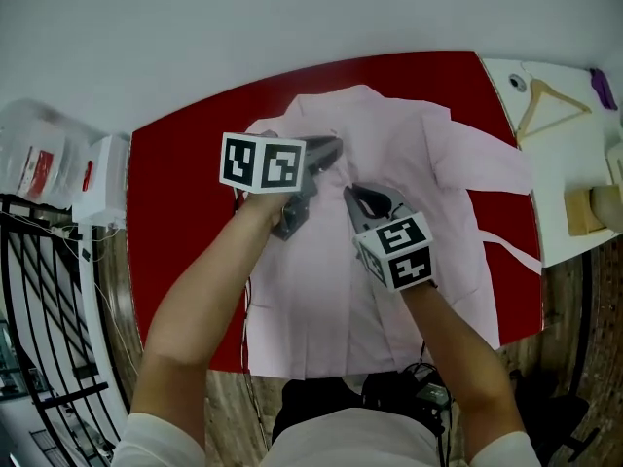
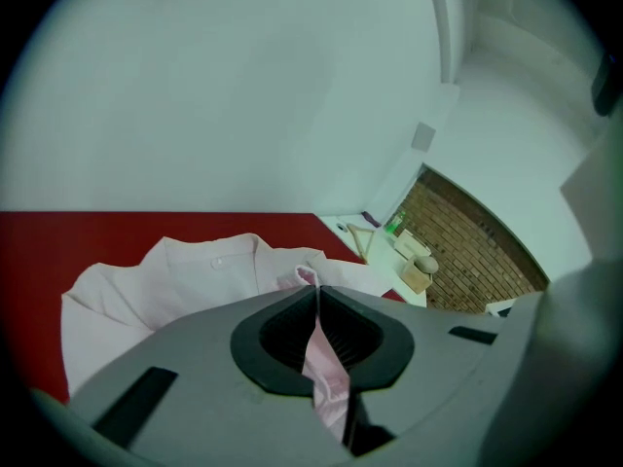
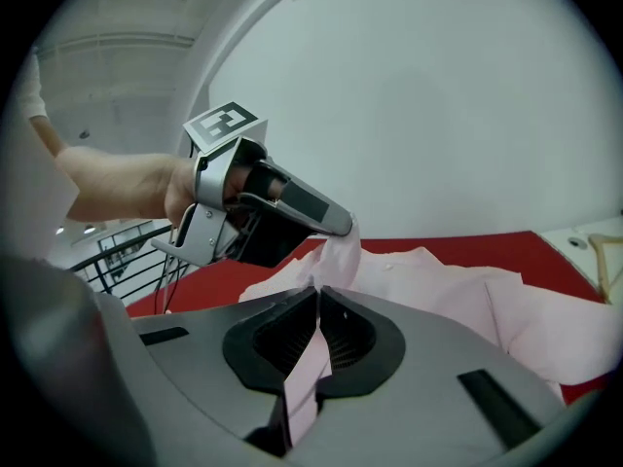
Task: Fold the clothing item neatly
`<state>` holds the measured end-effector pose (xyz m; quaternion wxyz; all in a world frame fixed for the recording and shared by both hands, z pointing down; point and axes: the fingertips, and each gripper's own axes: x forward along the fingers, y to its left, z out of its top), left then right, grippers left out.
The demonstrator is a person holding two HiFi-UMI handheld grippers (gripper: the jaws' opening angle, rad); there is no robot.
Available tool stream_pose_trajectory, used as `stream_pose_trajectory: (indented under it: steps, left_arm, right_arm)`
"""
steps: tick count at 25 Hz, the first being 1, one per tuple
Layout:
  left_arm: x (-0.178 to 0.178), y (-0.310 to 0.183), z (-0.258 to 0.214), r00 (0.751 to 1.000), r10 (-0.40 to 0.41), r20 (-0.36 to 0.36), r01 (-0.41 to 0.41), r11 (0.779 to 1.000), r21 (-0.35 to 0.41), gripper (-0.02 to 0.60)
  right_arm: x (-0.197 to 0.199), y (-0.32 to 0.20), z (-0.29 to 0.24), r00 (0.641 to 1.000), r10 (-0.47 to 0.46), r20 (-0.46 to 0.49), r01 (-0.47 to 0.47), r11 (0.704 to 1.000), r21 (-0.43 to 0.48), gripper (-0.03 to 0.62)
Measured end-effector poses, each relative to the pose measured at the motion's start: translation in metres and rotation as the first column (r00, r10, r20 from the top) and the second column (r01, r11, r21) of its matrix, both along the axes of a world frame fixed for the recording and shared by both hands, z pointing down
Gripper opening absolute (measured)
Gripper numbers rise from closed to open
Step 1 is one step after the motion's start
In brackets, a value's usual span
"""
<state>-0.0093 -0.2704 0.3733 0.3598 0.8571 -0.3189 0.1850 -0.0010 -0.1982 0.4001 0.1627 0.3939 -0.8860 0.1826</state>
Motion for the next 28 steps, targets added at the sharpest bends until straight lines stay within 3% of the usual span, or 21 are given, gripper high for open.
stream_pose_trajectory:
  steps: [8,11,13,17,23,26,28]
  left_arm:
    - [0.025,-0.019,0.062,0.999,0.005,0.033,-0.004,0.999,-0.032,0.018]
    - [0.032,-0.011,0.070,0.998,0.059,0.009,-0.059,0.997,-0.047,0.125]
    - [0.030,-0.004,0.071,0.996,0.087,0.003,-0.087,0.995,-0.040,0.137]
    - [-0.003,0.013,0.079,0.996,0.082,0.029,-0.080,0.996,-0.042,0.137]
    - [-0.082,0.039,0.112,0.988,0.015,0.154,0.005,0.991,-0.132,0.135]
    - [-0.109,0.045,0.126,0.983,-0.010,0.182,0.044,0.982,-0.183,0.135]
    - [-0.121,0.048,0.133,0.980,-0.018,0.199,0.059,0.978,-0.202,0.135]
  right_arm:
    - [0.026,-0.015,0.065,0.999,0.036,-0.023,-0.039,0.992,-0.119,0.023]
    - [0.034,-0.014,0.089,0.998,0.066,-0.016,-0.068,0.978,-0.199,0.023]
    - [0.040,-0.011,0.102,0.996,0.087,-0.018,-0.089,0.963,-0.253,0.023]
    - [0.051,-0.001,0.112,0.994,0.111,-0.017,-0.111,0.943,-0.314,0.025]
    - [0.074,0.014,0.110,0.986,0.156,-0.055,-0.165,0.917,-0.362,0.026]
    - [0.087,0.015,0.107,0.977,0.174,-0.123,-0.205,0.924,-0.322,0.053]
    - [0.095,0.012,0.099,0.965,0.176,-0.196,-0.221,0.946,-0.237,0.092]
